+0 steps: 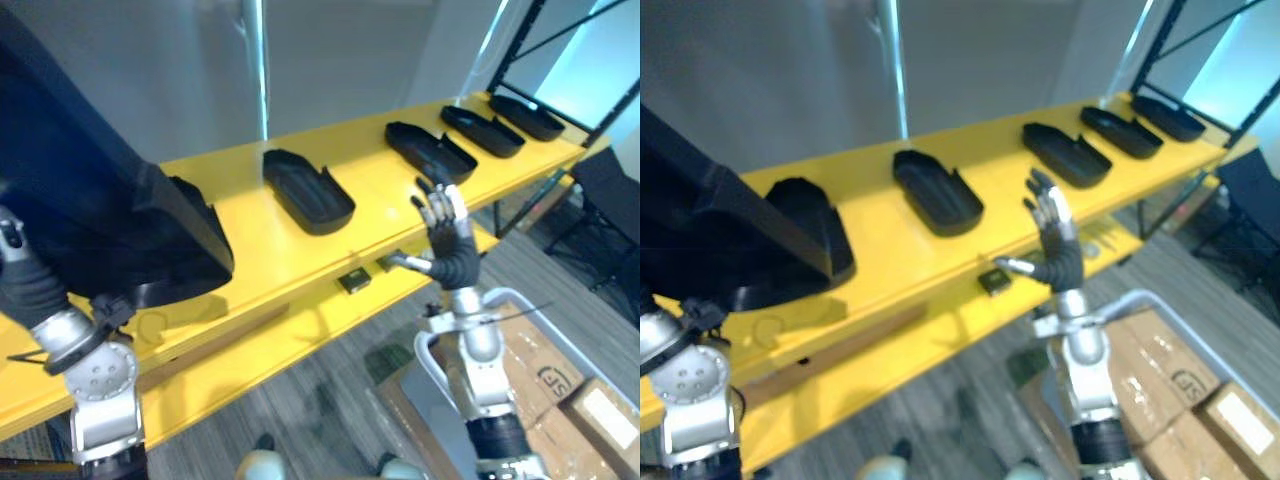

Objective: Walk over and take plastic housings, then place them on the shelf

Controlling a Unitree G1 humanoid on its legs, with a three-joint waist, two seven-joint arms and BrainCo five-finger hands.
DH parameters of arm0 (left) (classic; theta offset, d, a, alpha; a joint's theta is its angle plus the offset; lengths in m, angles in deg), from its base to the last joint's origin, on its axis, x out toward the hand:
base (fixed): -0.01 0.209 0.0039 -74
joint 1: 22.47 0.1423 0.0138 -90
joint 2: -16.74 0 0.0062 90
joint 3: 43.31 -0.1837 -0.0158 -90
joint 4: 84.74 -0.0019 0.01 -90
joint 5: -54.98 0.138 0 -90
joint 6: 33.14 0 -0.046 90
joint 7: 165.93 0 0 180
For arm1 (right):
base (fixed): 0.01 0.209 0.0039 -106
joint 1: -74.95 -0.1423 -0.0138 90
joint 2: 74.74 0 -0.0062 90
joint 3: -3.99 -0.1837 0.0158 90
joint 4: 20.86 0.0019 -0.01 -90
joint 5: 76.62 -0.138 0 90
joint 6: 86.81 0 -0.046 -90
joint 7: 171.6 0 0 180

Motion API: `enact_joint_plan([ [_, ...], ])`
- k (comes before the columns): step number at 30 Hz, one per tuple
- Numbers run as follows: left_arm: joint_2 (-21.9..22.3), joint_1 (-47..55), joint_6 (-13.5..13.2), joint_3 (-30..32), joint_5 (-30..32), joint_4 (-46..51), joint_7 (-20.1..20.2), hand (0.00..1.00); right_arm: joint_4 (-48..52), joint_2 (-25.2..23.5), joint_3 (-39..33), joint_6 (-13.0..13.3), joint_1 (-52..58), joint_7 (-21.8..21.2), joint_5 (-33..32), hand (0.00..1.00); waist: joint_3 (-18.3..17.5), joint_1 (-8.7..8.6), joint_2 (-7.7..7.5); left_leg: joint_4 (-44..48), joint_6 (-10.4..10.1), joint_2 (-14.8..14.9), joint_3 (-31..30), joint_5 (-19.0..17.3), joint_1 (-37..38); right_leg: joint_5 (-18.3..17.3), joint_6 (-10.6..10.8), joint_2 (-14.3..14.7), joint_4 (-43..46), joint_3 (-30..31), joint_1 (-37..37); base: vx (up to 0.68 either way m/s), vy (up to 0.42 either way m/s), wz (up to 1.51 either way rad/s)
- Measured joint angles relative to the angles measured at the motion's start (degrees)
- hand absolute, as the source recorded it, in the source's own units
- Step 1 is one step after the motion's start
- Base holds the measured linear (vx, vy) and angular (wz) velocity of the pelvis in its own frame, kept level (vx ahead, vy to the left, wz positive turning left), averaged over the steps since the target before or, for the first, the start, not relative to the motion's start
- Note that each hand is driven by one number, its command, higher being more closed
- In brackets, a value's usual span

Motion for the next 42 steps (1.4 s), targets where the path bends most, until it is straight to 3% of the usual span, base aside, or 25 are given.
enact_joint_plan([
  [2,5.50,4.13,-0.12,-2.45,0.02,0.67,0.62,1.00,-0.26,1.77,-0.35,-1.16,-0.91,-1.46,-0.80,0.00,-2.24,0.25,4.57,-0.01,-1.81,3.12,0.93,0.63,-1.88,-0.41,-1.65,2.67,-0.53,-3.43,0.22,0.16,-0.211,0.55],
  [3,6.17,4.42,-0.11,-2.80,0.28,0.66,1.05,1.00,-0.24,2.04,-0.62,-1.18,-0.92,-1.44,-0.78,0.00,-2.65,0.08,5.25,0.10,-1.85,3.70,2.50,0.70,-2.47,-0.49,-1.77,2.77,-0.58,-4.52,0.36,0.17,-0.158,0.79],
  [5,7.20,4.60,-0.76,-4.77,0.71,0.93,2.69,1.00,-0.25,2.85,-1.35,-1.67,-1.23,-1.24,-1.47,0.00,-3.77,-0.11,7.13,0.85,-1.31,5.25,13.51,2.24,-2.90,-1.12,-2.75,3.15,-0.61,-8.48,2.50,0.16,-0.114,0.87],
  [6,7.17,4.57,-1.23,-4.99,0.70,1.69,2.93,1.00,-0.21,2.79,-1.06,-1.62,-1.74,-1.46,-2.47,0.00,-3.93,-0.10,7.37,0.38,-0.99,5.13,14.24,2.48,-1.68,-1.24,-2.93,3.16,-0.50,-9.14,3.90,0.15,-0.058,0.54],
  [8,7.01,4.52,-2.35,-5.25,0.68,3.67,2.82,1.00,0.03,1.73,-0.06,-0.86,-3.25,-2.34,-3.01,0.00,-4.03,0.50,7.30,0.04,-0.97,4.66,13.56,2.51,-0.01,-1.94,-2.91,2.81,0.01,-9.56,5.76,0.12,-0.028,0.39],
  [11,6.50,4.50,-2.31,-5.57,0.64,5.00,2.03,1.00,0.79,-1.77,6.76,1.66,-6.33,-3.60,-3.53,0.00,-4.36,0.81,5.03,-2.01,-0.60,3.01,11.47,3.25,-0.15,-3.33,-2.43,1.96,0.39,-12.20,6.15,0.06,-0.029,0.46],
  [14,6.59,4.48,-0.39,-7.48,0.47,5.14,3.23,1.00,0.21,-5.64,15.78,1.88,-9.33,-4.59,-5.16,0.00,-4.66,1.48,4.35,-6.19,0.05,1.06,7.04,6.01,-0.45,-3.60,-2.47,1.16,0.46,-16.38,7.22,0.01,-0.020,0.70],
  [16,6.59,4.75,0.61,-7.03,0.41,5.25,4.36,1.00,-0.93,-7.52,19.10,1.85,-10.60,-3.62,-4.29,0.00,-4.72,3.73,4.25,-6.21,0.24,0.39,5.16,6.14,-0.95,-3.66,-2.58,0.81,1.01,-17.90,7.74,-0.01,-0.008,0.69],
  [18,6.63,6.21,1.67,-5.82,0.09,6.69,5.02,1.00,-2.61,-8.97,21.35,1.71,-12.54,-2.72,-2.81,0.00,-5.12,4.48,3.60,-6.48,0.57,-0.43,2.92,6.46,-1.92,-4.23,-3.52,0.51,1.42,-18.71,8.09,-0.02,-0.011,0.61],
  [20,7.63,9.86,1.99,-3.68,-0.16,8.38,5.46,1.00,-4.94,-10.02,23.04,1.21,-15.10,-2.33,-2.84,0.00,-5.17,6.45,3.50,-6.51,0.83,-0.82,2.13,6.72,-2.22,-4.31,-3.66,0.24,2.02,-19.67,8.07,-0.02,-0.013,0.26],
  [25,10.67,15.94,2.81,-1.93,-0.12,9.51,5.02,1.00,-7.52,-11.15,26.40,-0.17,-16.40,-2.49,-2.94,0.00,-5.19,7.31,3.47,-6.18,0.50,-0.97,-0.62,9.36,-5.55,-5.14,-4.83,1.58,0.50,-20.03,7.61,-0.07,-0.039,0.33],
  [28,12.13,17.45,2.24,-1.36,-3.72,9.51,7.47,1.00,-11.56,-11.59,26.30,-2.46,-17.13,-1.70,-1.73,0.00,-5.01,8.17,3.76,-6.18,-0.51,-0.54,-2.60,11.17,-7.56,-7.73,-3.95,3.25,-0.45,-21.34,7.90,-0.15,-0.058,0.47],
  [29,13.36,18.37,1.10,-0.12,-5.45,9.51,9.05,1.00,-13.26,-11.28,26.27,-3.71,-17.18,-1.05,-0.43,0.00,-4.88,8.23,4.16,-6.14,1.11,0.46,0.09,9.75,-7.58,-7.95,-2.70,3.68,-0.12,-22.17,8.20,-0.17,-0.041,0.30],
  [30,13.39,18.68,0.72,0.09,-6.16,9.51,9.40,1.00,-13.43,-10.93,26.26,-4.05,-17.12,-0.95,-0.41,0.00,-4.60,8.20,4.63,-5.63,1.53,0.97,2.20,9.03,-7.87,-7.96,-2.59,3.74,-0.18,-22.96,8.27,-0.20,-0.005,0.54],
  [31,13.28,18.99,-0.45,0.38,-7.61,9.41,10.14,1.00,-13.09,-9.42,26.05,-4.43,-17.12,-0.93,-0.37,0.00,-4.70,7.30,3.54,-2.83,4.36,2.19,8.14,5.44,-9.93,-7.85,-2.68,3.00,-0.75,-24.67,8.34,-0.18,0.042,0.63],
  [32,13.26,19.15,-2.18,0.35,-8.86,9.42,10.82,1.00,-12.73,-7.68,24.87,-4.43,-17.13,-1.01,-0.25,0.00,-4.83,6.92,2.92,0.89,6.60,3.40,13.51,4.09,-11.85,-7.88,-2.68,2.08,-0.40,-26.10,7.86,-0.15,0.072,0.59],
  [34,13.18,19.06,-4.18,0.07,-9.06,9.48,10.97,1.00,-11.28,-6.28,21.57,-4.43,-15.27,-0.92,-0.35,0.00,-4.95,6.25,2.94,12.58,8.75,4.04,19.71,2.12,-11.82,-7.91,-2.65,-0.23,0.99,-25.86,7.27,-0.05,0.102,0.11],
  [35,13.10,18.91,-4.70,-0.42,-9.05,9.57,10.96,1.00,-9.61,-5.88,20.71,-4.25,-14.05,-0.90,-0.62,0.00,-5.22,5.42,3.27,14.29,7.54,4.13,21.46,-0.36,-11.04,-7.91,-2.62,-0.48,1.13,-25.89,7.32,-0.01,0.126,0.27],
  [36,12.77,18.00,-5.33,-2.03,-8.97,9.75,11.01,1.00,-6.12,-4.97,19.59,-3.29,-11.88,-0.72,-0.70,0.00,-5.75,3.65,4.53,10.62,3.00,3.72,22.47,-0.85,-9.86,-7.56,-2.10,-0.37,1.43,-26.21,7.34,-0.02,0.116,0.37],
  [38,11.36,14.57,-4.40,-5.44,-7.67,9.60,10.59,1.00,-4.97,-5.30,18.20,-1.93,-10.24,0.36,-0.64,0.00,-5.61,2.43,3.33,6.39,3.89,1.59,23.27,1.31,-8.85,-6.43,-3.20,-1.60,1.16,-25.83,6.11,0.00,0.137,0.11],
  [40,9.90,11.47,-2.42,-7.82,-3.72,9.04,9.90,1.00,-4.98,-5.88,18.15,-1.63,-8.83,0.47,-1.00,0.00,-5.33,1.74,2.80,6.16,4.37,0.75,23.65,1.60,-8.19,-4.27,-2.61,-2.24,1.01,-25.72,6.56,0.05,0.102,-0.08],
  [42,8.74,10.14,-2.10,-8.14,-2.50,8.82,9.51,1.00,-4.97,-6.89,18.10,-0.57,-7.33,0.53,-1.97,0.00,-5.28,0.90,2.76,5.16,4.40,0.08,23.81,1.61,-6.19,-3.39,-2.71,-2.77,1.18,-25.25,7.66,0.04,0.080,-0.05],
])
